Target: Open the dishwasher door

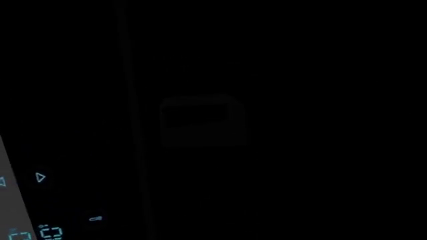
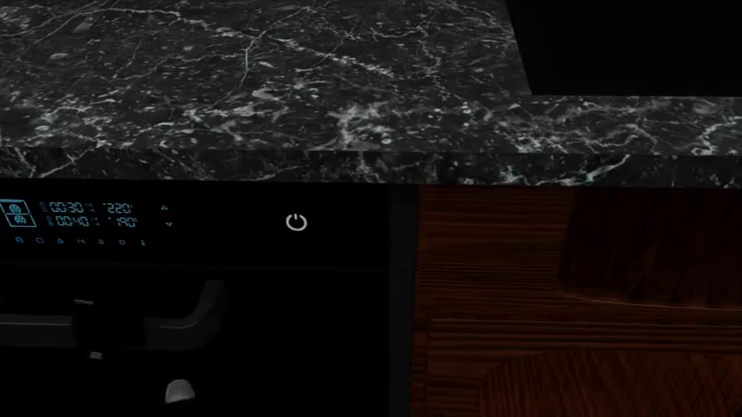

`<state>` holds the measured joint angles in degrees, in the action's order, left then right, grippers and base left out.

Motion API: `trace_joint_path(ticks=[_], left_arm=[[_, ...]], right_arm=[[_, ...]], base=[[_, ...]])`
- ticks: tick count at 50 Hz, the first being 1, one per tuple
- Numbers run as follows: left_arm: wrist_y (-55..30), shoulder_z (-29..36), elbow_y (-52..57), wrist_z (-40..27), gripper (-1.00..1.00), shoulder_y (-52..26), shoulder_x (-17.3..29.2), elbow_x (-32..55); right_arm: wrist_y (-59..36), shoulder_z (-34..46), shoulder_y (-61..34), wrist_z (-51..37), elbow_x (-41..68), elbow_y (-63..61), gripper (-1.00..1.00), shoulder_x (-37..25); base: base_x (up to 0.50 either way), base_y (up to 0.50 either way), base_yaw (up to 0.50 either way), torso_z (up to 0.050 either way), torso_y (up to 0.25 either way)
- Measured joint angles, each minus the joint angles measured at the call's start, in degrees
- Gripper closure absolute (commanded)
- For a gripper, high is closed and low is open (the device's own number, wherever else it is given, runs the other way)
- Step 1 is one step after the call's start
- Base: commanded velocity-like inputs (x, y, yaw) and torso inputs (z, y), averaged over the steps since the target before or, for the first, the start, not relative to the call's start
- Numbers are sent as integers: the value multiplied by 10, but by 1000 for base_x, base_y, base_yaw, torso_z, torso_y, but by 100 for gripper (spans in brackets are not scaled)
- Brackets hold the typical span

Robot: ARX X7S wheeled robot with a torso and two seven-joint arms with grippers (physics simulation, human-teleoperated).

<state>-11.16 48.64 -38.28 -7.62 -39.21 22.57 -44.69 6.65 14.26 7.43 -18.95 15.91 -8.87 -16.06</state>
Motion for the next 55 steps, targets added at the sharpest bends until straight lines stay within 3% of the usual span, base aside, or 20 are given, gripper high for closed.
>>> trace_joint_path(ticks=[29,55], left_arm=[[-90,-11,241,78,100,125,89,-21],[-178,-32,417,105,100,265,145,-18]], right_arm=[[5,5,-2,-3,5,-3,-100,-4],[15,8,-5,-3,10,3,-100,-6]], base=[[0,0,0,0,1],[0,0,0,0,0]])
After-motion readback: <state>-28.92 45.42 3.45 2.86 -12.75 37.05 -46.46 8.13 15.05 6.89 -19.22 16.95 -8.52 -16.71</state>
